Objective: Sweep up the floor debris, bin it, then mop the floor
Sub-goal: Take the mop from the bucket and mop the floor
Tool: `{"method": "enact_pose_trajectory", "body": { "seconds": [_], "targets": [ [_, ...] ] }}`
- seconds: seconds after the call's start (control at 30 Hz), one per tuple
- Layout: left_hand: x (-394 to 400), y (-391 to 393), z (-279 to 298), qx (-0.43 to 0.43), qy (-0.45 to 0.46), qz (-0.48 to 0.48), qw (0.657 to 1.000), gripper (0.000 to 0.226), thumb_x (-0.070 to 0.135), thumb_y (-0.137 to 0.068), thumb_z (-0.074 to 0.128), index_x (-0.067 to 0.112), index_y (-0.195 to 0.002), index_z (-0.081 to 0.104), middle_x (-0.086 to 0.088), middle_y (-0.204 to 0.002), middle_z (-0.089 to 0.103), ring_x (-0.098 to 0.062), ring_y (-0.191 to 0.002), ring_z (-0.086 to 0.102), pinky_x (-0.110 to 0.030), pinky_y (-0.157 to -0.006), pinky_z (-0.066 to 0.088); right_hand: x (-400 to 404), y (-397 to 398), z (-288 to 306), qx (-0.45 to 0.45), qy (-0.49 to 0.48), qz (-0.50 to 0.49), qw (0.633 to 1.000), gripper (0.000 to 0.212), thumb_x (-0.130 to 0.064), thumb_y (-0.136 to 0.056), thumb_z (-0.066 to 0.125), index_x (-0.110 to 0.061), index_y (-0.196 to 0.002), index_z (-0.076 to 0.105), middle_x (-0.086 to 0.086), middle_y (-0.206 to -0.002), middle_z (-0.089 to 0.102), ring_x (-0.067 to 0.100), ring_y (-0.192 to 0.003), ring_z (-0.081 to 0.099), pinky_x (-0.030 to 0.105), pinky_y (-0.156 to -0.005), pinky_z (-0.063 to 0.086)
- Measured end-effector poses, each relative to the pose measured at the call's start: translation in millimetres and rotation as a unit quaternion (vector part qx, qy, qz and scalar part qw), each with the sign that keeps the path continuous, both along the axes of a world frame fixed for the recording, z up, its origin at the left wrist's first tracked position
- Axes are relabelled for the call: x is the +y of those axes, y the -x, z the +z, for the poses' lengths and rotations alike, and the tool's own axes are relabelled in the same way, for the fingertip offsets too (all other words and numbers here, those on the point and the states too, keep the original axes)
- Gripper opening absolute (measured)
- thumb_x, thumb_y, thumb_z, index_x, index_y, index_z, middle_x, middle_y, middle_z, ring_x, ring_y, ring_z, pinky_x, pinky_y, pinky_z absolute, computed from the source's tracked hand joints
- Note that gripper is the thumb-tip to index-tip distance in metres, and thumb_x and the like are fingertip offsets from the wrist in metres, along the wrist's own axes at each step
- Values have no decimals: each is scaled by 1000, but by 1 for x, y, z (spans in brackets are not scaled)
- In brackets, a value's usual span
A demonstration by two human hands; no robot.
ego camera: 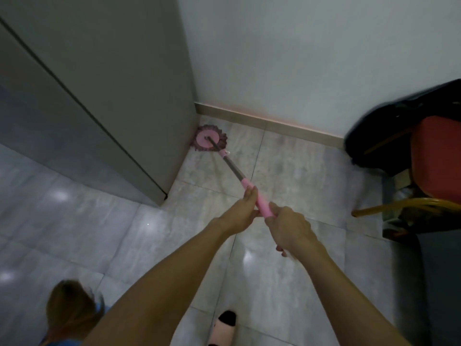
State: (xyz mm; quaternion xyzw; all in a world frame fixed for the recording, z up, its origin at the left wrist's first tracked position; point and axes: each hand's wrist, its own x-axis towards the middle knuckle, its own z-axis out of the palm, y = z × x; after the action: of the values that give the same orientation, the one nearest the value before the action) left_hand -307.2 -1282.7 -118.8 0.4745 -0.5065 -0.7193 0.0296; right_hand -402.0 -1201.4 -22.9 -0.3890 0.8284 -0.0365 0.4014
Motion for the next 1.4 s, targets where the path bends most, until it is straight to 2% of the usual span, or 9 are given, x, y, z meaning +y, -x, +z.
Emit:
{"method": "enact_pose_trajectory", "body": {
  "seconds": [0.23, 0.33, 0.47, 0.6, 0.77, 0.9, 1.1, 1.27, 1.4],
  "targets": [
    [5, 24, -10, -18, 114, -106, 988, 78, 69, -88, 29, 31, -152, 7, -4, -160, 17, -20, -142, 31, -37, -118, 24, 6, 31, 0, -24, -7, -66, 998, 53, -37, -99, 45, -31, -149, 32, 5, -94, 66, 18, -55, 65, 24, -41, 48],
    [-2, 26, -1, 37, 43, -68, 996, 77, 79, -84, 17, 40, -150, 6, 0, -159, 19, -12, -135, 40, -42, -118, 26, -3, 23, 6, -18, -8, -43, 999, 52, -35, -100, 44, -28, -150, 32, 2, -89, 62, 19, -59, 66, 28, -44, 55],
    [-48, 27, 11, -6, 39, -78, 996, 68, 61, -95, 14, 28, -153, -3, -4, -162, 6, -23, -145, 27, -47, -120, 22, -44, 20, 2, -27, 16, -34, 999, 44, -31, -101, 41, -17, -142, 43, 10, -93, 64, 27, -70, 69, 44, -63, 62],
    [-43, 37, 15, -84, 159, -178, 968, 66, 32, -102, 37, 12, -153, 1, -8, -162, -2, -24, -149, 9, -41, -123, 12, -37, 35, 1, -29, 4, -62, 998, 43, -34, -101, 40, -19, -141, 45, 8, -85, 64, 23, -62, 67, 34, -53, 59],
    [13, 47, 18, -102, 224, -228, 942, 71, 21, -98, 49, 9, -153, 5, -9, -162, -2, -25, -149, 3, -41, -122, 10, 24, 52, 5, -52, -4, -93, 994, 48, -36, -99, 45, -26, -146, 41, 12, -99, 66, 19, -58, 63, 25, -46, 48],
    [67, 42, 31, -122, 290, -329, 890, 71, 20, -102, 38, 5, -151, -10, -13, -160, -14, -26, -149, -4, -40, -123, 9, 79, 57, 21, -76, -20, -105, 991, 51, -35, -98, 47, -25, -147, 37, 9, -93, 64, 19, -58, 62, 22, -41, 46],
    [175, 35, 95, -75, 184, -272, 941, 67, 33, -101, 38, 10, -153, 1, -11, -162, 4, -26, -149, 13, -40, -122, 13, 174, 59, 74, -81, -61, -108, 989, 32, -36, -95, 50, -20, -122, 52, 14, -80, 64, 20, -52, 62, 31, -45, 57],
    [279, 15, 140, -91, 259, -342, 899, 65, 25, -101, 40, 5, -151, 3, -19, -158, 16, -33, -143, 28, -44, -117, 28, 265, 45, 130, -62, -119, -73, 988, 28, -31, -94, 53, -17, -118, 55, 18, -82, 64, 22, -50, 63, 33, -47, 57],
    [342, 6, 166, -63, 255, -320, 910, 73, 39, -99, 40, 8, -152, 1, -20, -158, 17, -34, -140, 33, -44, -115, 31, 315, 43, 174, -62, -152, -59, 985, 36, -29, -91, 56, -13, -123, 52, 23, -84, 66, 24, -50, 64, 35, -49, 57]
  ]
}}
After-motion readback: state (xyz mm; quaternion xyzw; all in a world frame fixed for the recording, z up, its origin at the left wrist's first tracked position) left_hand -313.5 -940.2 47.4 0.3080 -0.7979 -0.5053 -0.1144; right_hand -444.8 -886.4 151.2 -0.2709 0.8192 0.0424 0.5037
